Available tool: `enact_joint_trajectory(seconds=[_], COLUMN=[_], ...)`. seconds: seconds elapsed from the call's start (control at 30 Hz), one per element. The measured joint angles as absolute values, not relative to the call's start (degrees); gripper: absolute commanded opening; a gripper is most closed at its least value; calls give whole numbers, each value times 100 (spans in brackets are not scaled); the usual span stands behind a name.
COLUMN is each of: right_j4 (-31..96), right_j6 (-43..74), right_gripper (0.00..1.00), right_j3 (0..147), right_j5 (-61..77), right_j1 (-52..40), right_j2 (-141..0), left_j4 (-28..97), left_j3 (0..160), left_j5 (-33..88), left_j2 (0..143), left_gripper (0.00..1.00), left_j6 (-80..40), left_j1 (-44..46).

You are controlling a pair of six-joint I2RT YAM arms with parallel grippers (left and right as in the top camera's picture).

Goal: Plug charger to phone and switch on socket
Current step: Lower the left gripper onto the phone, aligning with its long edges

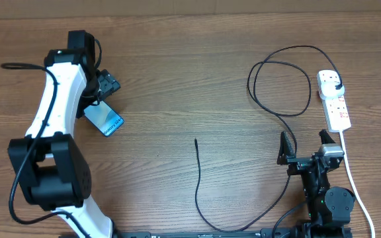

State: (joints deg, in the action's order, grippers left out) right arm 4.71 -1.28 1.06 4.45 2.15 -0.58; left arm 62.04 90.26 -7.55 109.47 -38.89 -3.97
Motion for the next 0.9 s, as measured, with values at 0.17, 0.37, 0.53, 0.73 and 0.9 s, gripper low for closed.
enact_joint_trajectory(seconds=[0.17,0.37,0.53,0.73,0.9], right_j4=[469,471,471,469,469], right_j6=[-126,-126,-128,-126,-128], right_gripper=[100,100,100,99,100], right_j3=[106,106,106,106,106], right_j5=[445,445,443,443,445], right_j1=[215,215,215,215,215], right_j2=[-58,-58,-58,-58,-58], left_j4=[5861,5500,5334,5247,5253], left_j3=[8567,8263,8049,7937,7935], left_j5=[-600,-508,-421,-152,-102], left_j2=[10910,10910,10912,10912,10910], left_gripper=[100,100,99,99,100], left_j6=[-3883,-3885,-3889,-3903,-3903], left_j1=[-401,-421,-484,-709,-847])
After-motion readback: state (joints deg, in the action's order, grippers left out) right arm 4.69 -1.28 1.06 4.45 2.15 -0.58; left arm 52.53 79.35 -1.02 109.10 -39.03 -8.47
